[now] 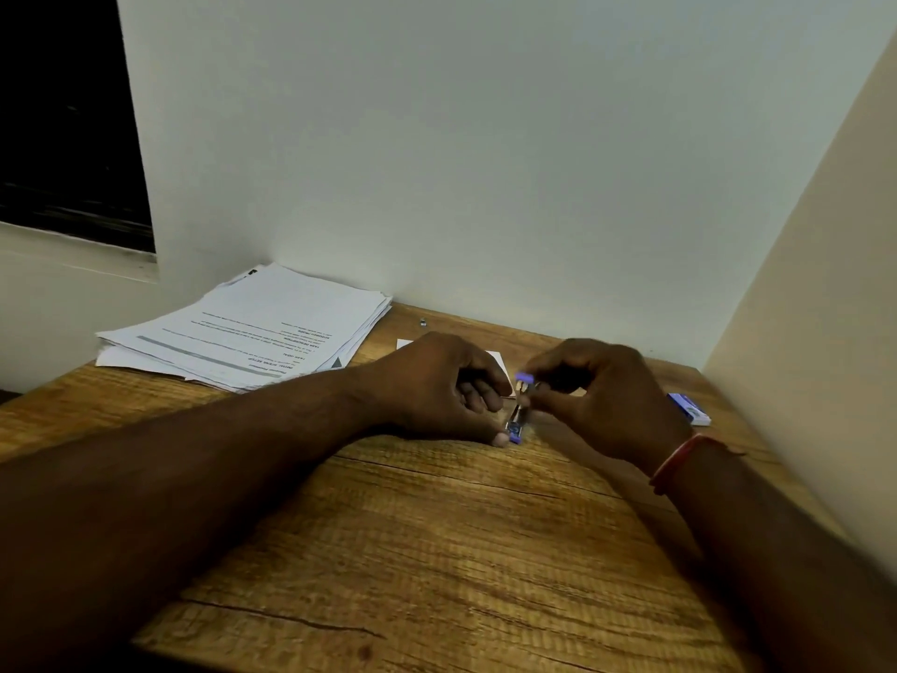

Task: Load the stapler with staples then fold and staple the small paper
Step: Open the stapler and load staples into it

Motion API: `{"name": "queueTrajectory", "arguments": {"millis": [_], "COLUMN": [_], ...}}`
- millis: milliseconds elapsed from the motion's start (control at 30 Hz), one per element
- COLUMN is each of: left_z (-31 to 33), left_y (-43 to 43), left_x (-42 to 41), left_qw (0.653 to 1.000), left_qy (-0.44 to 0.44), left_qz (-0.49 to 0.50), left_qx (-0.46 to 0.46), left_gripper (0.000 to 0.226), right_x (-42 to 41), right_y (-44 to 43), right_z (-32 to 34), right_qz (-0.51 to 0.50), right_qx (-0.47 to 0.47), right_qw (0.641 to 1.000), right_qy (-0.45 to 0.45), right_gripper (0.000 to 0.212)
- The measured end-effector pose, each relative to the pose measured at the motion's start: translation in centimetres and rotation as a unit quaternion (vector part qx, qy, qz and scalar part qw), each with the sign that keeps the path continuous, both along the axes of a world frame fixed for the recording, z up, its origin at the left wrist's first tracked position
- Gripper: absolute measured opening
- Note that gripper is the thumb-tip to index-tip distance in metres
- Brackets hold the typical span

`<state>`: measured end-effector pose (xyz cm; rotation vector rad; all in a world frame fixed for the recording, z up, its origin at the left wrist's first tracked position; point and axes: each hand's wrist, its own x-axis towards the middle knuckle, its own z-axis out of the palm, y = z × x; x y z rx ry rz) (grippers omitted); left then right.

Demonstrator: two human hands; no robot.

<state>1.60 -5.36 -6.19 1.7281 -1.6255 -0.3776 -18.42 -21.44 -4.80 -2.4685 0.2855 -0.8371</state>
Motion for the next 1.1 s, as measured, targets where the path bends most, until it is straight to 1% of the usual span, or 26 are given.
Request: {"name": "queueTrajectory", "arguments": {"millis": [67,167,267,400,533,600,667,733,767,800,867,967,1000,1033,1100], "left_z": [0.0,0.0,0.0,0.1,0.0,0.0,0.0,0.1,0.2,0.2,0.4,0.5,0.5,0.5,0.5], "left_y": [0.0,0.1,0.3,0.5,0.4,0.4,0.3,0.3,0.4,0.4,0.5,0.8,0.9,1.0,1.0], "left_x": [0.1,0.2,0.0,-0.7,-1.0,-0.8,-0.6,-0.7,-0.8,-0.9,-1.1,-1.2,-1.2,-1.2,-1.2], "left_qw": [1.000,1.000,1.000,0.999,0.999,0.999,0.999,1.000,1.000,1.000,1.000,1.000,1.000,1.000,0.999], "left_qy": [0.011,0.013,-0.002,-0.018,-0.024,-0.023,-0.023,-0.022,-0.022,-0.024,-0.024,0.007,0.017,0.025,0.038], "left_qz": [0.004,0.003,-0.001,0.006,-0.002,-0.001,0.003,0.006,0.005,0.002,-0.002,-0.008,-0.009,-0.011,-0.016], "left_qx": [-0.002,-0.006,-0.014,-0.039,-0.030,-0.027,-0.026,-0.017,-0.011,-0.005,0.003,0.007,0.006,0.006,0.007], "left_gripper": [0.056,0.060,0.054,0.041,0.038,0.035,0.033,0.030,0.029,0.029,0.029,0.042,0.048,0.053,0.059], "right_x": [-0.1,-0.3,-0.6,-0.7,-0.7,-0.7,-1.0,-1.2,-1.2,-1.1,-0.8,-0.6,-0.8,-1.0,-1.2], "right_y": [-0.1,-0.3,-0.5,-0.9,-1.3,-1.7,-2.1,-2.0,-1.8,-1.4,-0.5,0.0,0.0,-0.1,-0.2], "right_z": [0.2,0.6,0.7,0.4,0.0,0.0,0.3,0.6,0.5,0.6,0.3,0.1,0.2,0.3,0.5], "right_qz": [0.033,0.053,0.059,0.042,0.029,-0.007,-0.054,-0.064,-0.060,-0.049,-0.016,0.060,0.081,0.096,0.112], "right_qx": [-0.012,-0.023,-0.009,0.012,0.014,0.029,0.013,0.010,0.024,0.048,0.116,0.203,0.224,0.234,0.216], "right_qw": [0.999,0.995,0.993,0.993,0.993,0.995,0.995,0.994,0.993,0.992,0.983,0.966,0.959,0.954,0.952], "right_qy": [0.042,0.085,0.106,0.112,0.112,0.097,0.084,0.088,0.097,0.108,0.139,0.151,0.154,0.163,0.187], "right_gripper": [0.027,0.027,0.024,0.019,0.013,0.009,0.021,0.040,0.045,0.046,0.040,0.028,0.027,0.030,0.038]}}
